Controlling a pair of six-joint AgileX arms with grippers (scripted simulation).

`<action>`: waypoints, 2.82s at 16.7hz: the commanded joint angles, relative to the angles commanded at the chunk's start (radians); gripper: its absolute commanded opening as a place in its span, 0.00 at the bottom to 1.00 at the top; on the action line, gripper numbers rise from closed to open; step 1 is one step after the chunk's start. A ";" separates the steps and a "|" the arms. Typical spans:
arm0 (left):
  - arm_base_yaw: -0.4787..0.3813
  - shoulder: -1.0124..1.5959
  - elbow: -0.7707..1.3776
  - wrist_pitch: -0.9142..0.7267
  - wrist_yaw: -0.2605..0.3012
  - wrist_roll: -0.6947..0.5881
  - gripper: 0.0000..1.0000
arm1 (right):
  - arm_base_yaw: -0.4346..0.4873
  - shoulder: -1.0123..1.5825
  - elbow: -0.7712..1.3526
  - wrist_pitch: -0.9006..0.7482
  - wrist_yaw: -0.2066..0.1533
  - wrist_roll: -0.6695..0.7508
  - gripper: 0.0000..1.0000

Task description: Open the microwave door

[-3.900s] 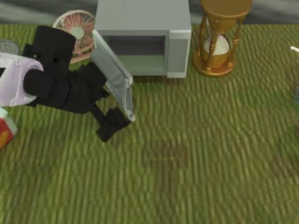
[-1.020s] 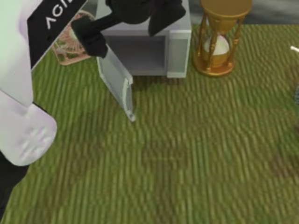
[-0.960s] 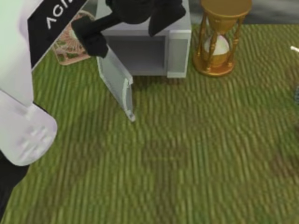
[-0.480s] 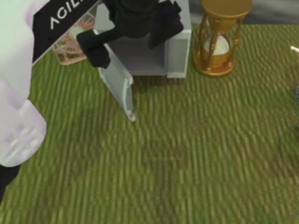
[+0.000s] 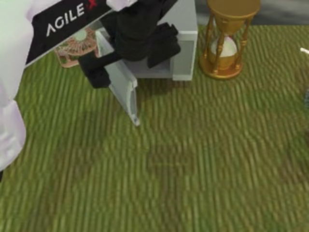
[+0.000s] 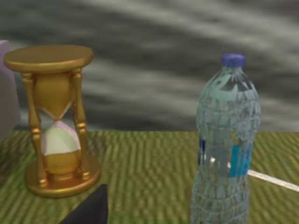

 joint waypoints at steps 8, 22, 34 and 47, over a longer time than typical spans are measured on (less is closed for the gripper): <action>0.009 -0.024 -0.094 0.072 0.001 0.009 1.00 | 0.000 0.000 0.000 0.000 0.000 0.000 1.00; 0.009 -0.024 -0.094 0.072 0.001 0.009 0.02 | 0.000 0.000 0.000 0.000 0.000 0.000 1.00; 0.012 -0.005 -0.069 0.043 0.020 0.016 0.00 | 0.000 0.000 0.000 0.000 0.000 0.000 1.00; 0.098 0.169 0.339 -0.295 0.274 0.093 0.00 | 0.000 0.000 0.000 0.000 0.000 0.000 1.00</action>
